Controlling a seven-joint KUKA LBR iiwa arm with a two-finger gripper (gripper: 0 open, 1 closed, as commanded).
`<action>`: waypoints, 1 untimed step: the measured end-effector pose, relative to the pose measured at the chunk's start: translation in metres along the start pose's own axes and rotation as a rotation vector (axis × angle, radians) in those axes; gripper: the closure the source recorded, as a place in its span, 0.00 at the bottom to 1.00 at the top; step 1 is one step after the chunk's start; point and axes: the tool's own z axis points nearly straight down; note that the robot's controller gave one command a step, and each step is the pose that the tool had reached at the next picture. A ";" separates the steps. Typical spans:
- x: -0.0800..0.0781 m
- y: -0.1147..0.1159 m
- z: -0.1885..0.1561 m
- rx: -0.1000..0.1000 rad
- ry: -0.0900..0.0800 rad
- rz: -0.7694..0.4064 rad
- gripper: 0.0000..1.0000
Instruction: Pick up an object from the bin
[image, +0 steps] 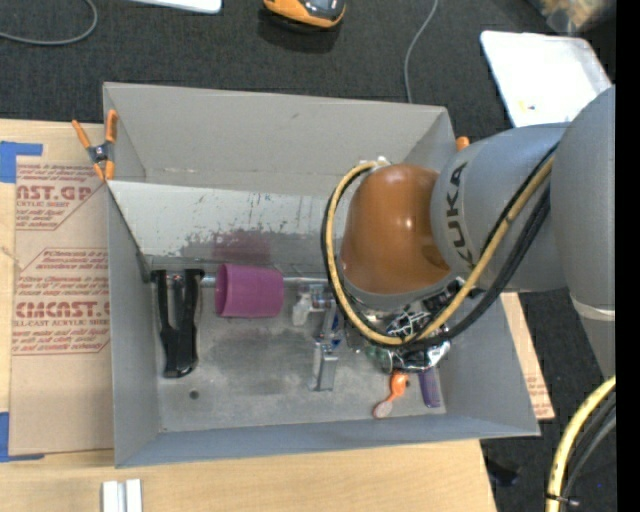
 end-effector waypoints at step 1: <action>-0.002 0.000 -0.004 -0.001 -0.007 0.001 0.00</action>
Offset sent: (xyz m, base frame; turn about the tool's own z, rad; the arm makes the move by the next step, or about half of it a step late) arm 0.0024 -0.0760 -0.0647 0.0465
